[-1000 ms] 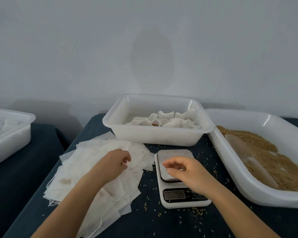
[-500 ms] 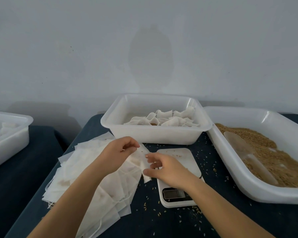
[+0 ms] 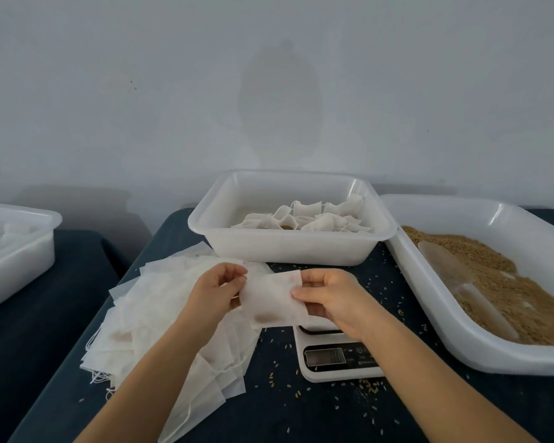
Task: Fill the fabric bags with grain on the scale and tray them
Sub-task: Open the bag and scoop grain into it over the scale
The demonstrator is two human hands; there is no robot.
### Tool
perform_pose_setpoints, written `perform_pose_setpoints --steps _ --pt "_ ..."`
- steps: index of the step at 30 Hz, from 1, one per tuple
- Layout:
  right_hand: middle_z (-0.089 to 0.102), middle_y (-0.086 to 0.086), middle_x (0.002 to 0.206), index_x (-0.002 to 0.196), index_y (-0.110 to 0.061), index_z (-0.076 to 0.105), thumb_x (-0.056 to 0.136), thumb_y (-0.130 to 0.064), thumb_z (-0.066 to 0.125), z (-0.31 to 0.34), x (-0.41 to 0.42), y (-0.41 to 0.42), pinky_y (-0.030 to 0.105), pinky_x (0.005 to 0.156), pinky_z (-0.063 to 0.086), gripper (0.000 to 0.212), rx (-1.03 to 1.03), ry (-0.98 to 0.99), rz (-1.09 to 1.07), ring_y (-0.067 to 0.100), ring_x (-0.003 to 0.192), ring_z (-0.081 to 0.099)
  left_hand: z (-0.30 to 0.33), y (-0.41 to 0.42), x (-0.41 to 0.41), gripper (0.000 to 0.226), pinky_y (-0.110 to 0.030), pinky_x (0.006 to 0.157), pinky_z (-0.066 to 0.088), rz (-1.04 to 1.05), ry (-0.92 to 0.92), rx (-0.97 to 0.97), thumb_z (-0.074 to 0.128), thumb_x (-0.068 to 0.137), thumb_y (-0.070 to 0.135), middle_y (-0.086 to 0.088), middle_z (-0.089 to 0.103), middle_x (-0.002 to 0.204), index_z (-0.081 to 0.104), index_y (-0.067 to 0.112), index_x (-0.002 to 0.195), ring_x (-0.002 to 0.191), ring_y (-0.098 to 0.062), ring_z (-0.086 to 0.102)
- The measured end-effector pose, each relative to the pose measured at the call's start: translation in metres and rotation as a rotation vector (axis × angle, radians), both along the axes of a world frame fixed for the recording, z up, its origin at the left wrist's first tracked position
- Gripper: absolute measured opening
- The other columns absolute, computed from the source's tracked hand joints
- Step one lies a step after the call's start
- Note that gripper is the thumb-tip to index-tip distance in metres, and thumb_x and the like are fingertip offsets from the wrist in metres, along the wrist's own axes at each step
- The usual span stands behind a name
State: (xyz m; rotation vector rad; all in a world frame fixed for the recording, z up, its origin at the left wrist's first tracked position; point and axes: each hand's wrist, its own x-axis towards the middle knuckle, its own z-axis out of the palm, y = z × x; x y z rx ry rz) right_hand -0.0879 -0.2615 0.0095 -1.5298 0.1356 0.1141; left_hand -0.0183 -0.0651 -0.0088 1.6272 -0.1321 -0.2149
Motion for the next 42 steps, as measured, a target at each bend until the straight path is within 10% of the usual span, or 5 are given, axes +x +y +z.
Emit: perform_pose_setpoints --steps 11,21,29,33,42 --pt "0.074 0.008 0.094 0.100 -0.008 0.071 0.085 0.001 0.066 0.004 0.003 -0.005 0.023 0.066 0.056 0.018 0.109 -0.006 -0.071 0.014 0.082 0.071 -0.017 -0.007 -0.024 0.033 -0.022 0.064 0.055 -0.182 0.390 -0.485 0.070 0.068 0.008 -0.011 0.070 0.088 0.061 0.000 0.098 0.076 -0.019 0.068" --pt "0.074 0.007 0.102 0.116 -0.010 0.061 0.090 -0.002 0.060 -0.007 -0.011 -0.038 0.040 0.074 0.060 0.027 0.082 0.178 -0.187 0.024 0.092 0.072 0.053 -0.051 -0.005 0.020 -0.017 0.065 0.054 -0.289 0.041 0.126 0.072 0.076 -0.001 -0.006 0.058 0.084 0.062 0.007 0.091 0.075 -0.013 0.062" --pt "0.061 -0.019 0.100 0.095 -0.039 0.056 0.083 -0.036 0.070 0.025 -0.028 -0.028 0.005 0.069 0.041 0.019 -0.537 -0.316 -0.396 -0.009 0.090 0.056 0.093 -0.089 -0.003 0.019 -0.041 0.077 0.057 -0.235 -0.247 0.395 0.073 0.072 0.007 -0.016 0.068 0.086 0.060 0.016 0.082 0.075 -0.028 0.069" --pt "0.063 -0.022 0.094 0.095 -0.037 0.059 0.080 -0.051 0.068 0.031 -0.022 -0.018 0.010 0.066 0.039 0.023 -0.572 -0.240 -0.316 -0.011 0.086 0.058 0.094 -0.101 -0.010 0.021 -0.024 0.053 0.045 -0.229 -0.328 0.492 0.073 0.071 0.014 0.001 0.059 0.075 0.054 0.022 0.071 0.060 -0.011 0.056" --pt "0.067 -0.007 0.078 0.084 -0.025 0.059 0.080 -0.038 0.069 0.028 -0.007 -0.017 0.035 0.072 0.059 0.018 -0.583 -0.062 -0.302 0.013 0.073 0.069 0.086 -0.105 -0.012 0.021 -0.036 0.070 0.053 -0.268 -0.192 0.528 0.056 0.074 0.000 -0.003 0.058 0.068 0.056 0.020 0.069 0.068 -0.023 0.058"
